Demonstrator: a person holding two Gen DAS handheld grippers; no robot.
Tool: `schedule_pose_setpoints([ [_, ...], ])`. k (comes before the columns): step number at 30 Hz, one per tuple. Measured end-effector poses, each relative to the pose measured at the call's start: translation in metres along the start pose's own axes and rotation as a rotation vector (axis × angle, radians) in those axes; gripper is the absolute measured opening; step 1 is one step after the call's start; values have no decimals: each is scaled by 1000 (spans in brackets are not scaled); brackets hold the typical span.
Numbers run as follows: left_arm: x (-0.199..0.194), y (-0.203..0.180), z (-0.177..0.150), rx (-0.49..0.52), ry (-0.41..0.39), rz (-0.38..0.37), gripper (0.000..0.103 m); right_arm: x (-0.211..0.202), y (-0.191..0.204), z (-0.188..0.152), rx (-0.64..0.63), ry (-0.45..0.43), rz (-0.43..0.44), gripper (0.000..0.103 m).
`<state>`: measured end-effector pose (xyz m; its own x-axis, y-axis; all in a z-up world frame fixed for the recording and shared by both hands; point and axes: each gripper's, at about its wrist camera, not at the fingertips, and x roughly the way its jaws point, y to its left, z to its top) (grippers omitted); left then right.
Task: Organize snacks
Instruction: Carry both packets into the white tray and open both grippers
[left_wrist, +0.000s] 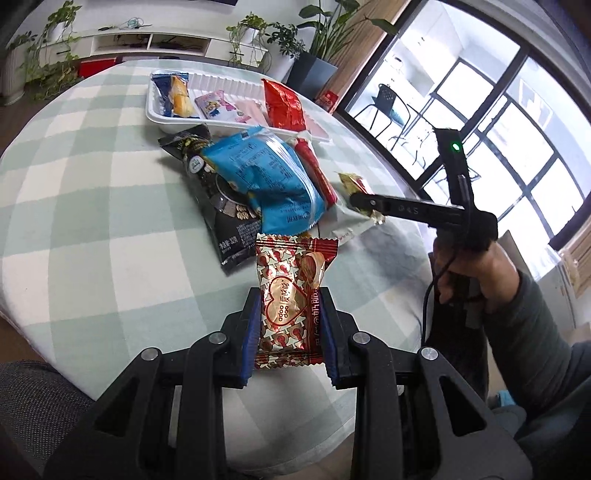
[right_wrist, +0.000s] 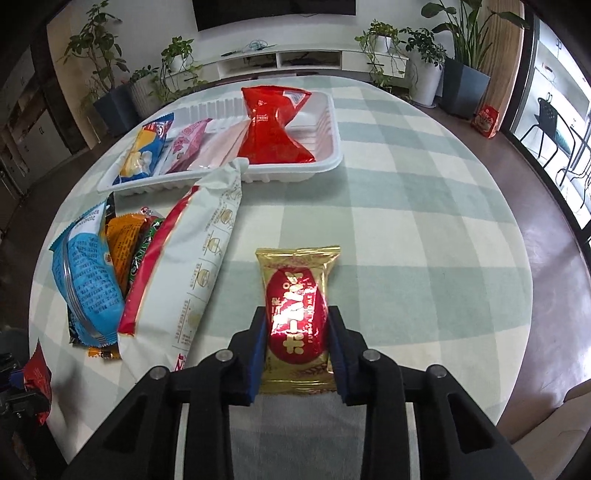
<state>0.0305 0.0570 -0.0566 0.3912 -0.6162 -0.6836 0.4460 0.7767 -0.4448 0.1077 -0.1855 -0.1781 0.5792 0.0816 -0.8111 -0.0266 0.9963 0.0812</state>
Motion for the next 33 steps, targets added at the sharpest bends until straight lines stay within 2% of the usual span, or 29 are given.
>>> schedule_pose_setpoints([
  [8,-29,16,33,-43,-96,-5,27,-37,-54,3,226,-104,126,33],
  [11,-43,27,60,-43,-148,24,27,-49,-73,12,296,-137,158,33],
  [14,-51,39,94,-39,-189,56,27,-66,-76,32,297,-187,184,33],
  [17,-56,44,137,-2,-222,92,27,-83,-61,62,249,-250,222,33],
  [20,-51,44,182,33,-234,106,27,-99,-29,101,154,-319,252,33],
  [24,-26,40,237,87,-198,140,27,-105,13,148,49,-376,276,33],
  [29,29,46,271,114,-117,187,27,-72,53,190,-23,-334,263,33],
  [33,74,59,279,108,-51,220,27,-22,67,201,-50,-235,239,33],
])
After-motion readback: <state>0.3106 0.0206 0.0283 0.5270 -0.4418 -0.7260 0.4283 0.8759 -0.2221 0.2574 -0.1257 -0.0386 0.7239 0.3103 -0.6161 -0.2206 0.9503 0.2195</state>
